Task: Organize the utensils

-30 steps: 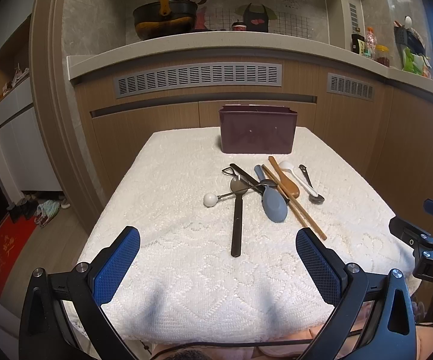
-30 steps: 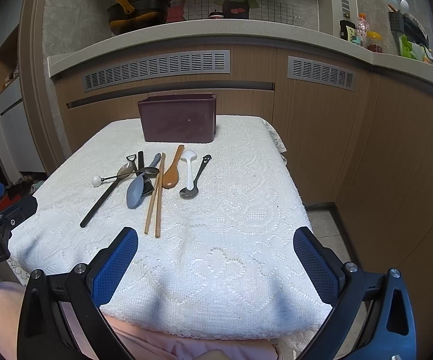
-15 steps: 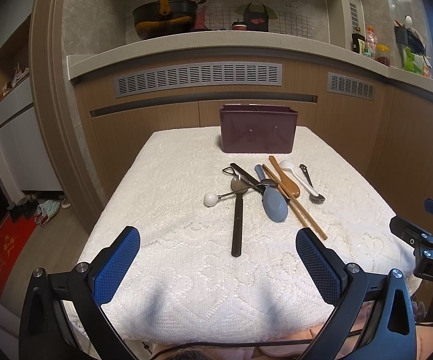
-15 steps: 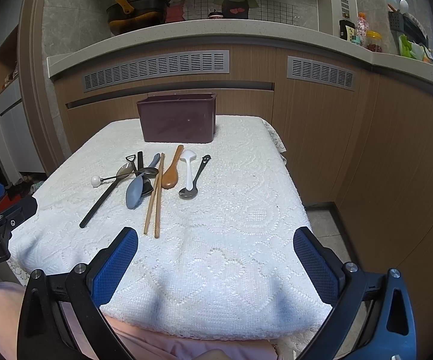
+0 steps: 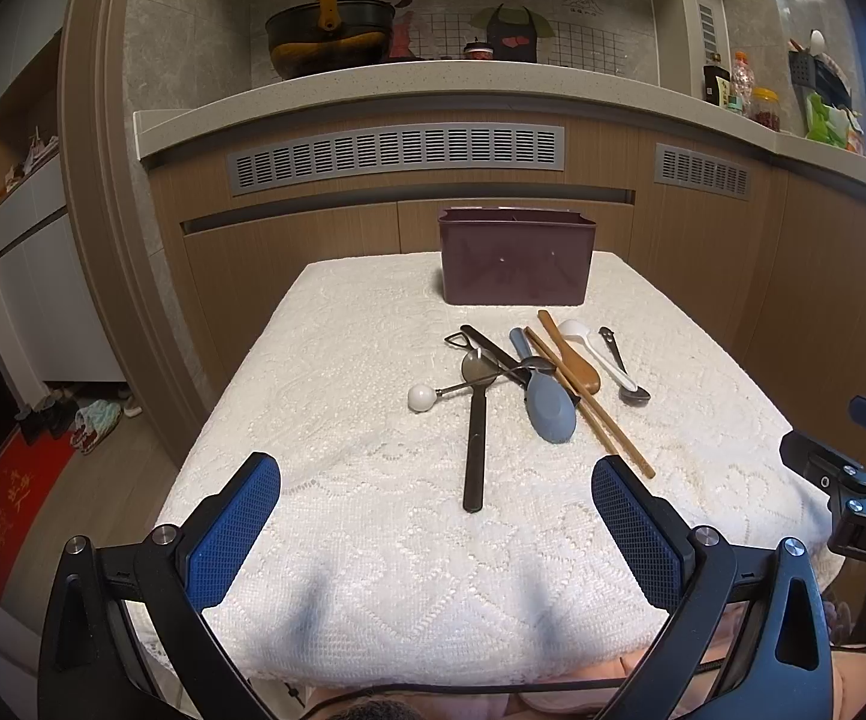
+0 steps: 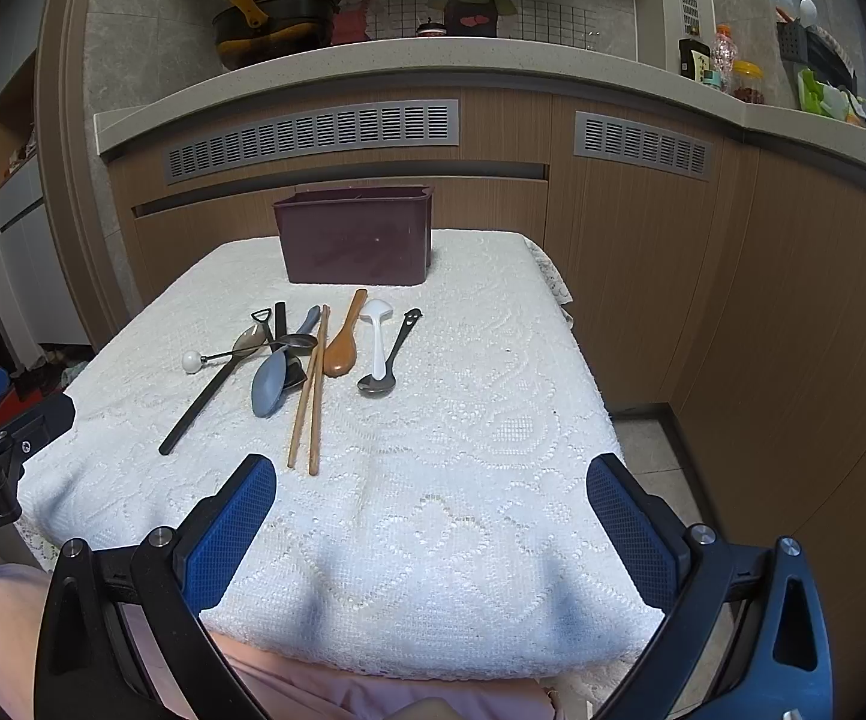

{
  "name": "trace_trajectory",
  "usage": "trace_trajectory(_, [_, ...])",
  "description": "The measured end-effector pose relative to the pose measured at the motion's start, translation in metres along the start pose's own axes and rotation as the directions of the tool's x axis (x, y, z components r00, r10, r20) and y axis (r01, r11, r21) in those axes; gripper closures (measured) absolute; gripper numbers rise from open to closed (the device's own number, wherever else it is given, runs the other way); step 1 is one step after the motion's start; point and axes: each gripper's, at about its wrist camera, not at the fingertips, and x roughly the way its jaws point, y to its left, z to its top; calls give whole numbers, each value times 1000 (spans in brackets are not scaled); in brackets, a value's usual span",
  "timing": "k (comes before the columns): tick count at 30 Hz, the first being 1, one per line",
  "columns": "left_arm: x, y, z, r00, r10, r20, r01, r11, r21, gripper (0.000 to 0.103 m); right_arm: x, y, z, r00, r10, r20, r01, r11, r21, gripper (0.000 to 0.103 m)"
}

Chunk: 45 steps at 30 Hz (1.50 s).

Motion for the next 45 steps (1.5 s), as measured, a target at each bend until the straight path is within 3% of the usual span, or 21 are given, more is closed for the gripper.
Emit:
trace_trajectory(9, [2,1,0,1000,-5,1,5,1000,6,0,1,-1,3,1000,-2,-2,2,1000,-11,0])
trace_trajectory(14, [14,6,16,1000,-14,-19,14,1000,10,0,10,-4,15,1000,-17,9,18,999,-42,0])
trace_trajectory(19, [50,14,42,997,-62,-50,62,998,-4,0,40,-8,35,999,-28,-37,26,998,-65,0])
trace_trajectory(25, [105,10,68,986,-111,-125,119,991,63,0,88,-7,57,993,-62,-103,48,990,-130,0])
trace_trajectory(27, [120,19,73,979,-136,-150,142,989,32,0,104,-2,63,990,-49,-135,27,987,-160,0])
trace_trajectory(31, [143,42,77,976,-130,-177,127,992,-27,0,129,17,71,976,85,-199,-129,967,-218,0])
trace_trajectory(33, [152,49,73,966,-162,-203,155,987,-47,0,140,28,74,970,120,-211,-173,952,-253,0])
trace_trajectory(36, [163,54,61,943,-224,-246,213,974,-71,0,152,35,80,977,93,-194,-144,953,-268,6])
trace_trajectory(38, [172,51,51,930,-217,-297,215,976,-42,0,158,34,83,981,61,-183,-110,956,-270,27])
trace_trajectory(41, [185,49,38,890,-220,-400,210,975,-69,0,167,25,85,978,51,-200,-98,967,-233,34])
trace_trajectory(44, [186,49,35,846,-320,-427,269,947,-179,0,176,15,82,976,31,-218,-78,974,-212,35])
trace_trajectory(45, [186,48,37,838,-341,-426,283,939,-195,0,178,11,81,975,20,-222,-68,975,-211,35])
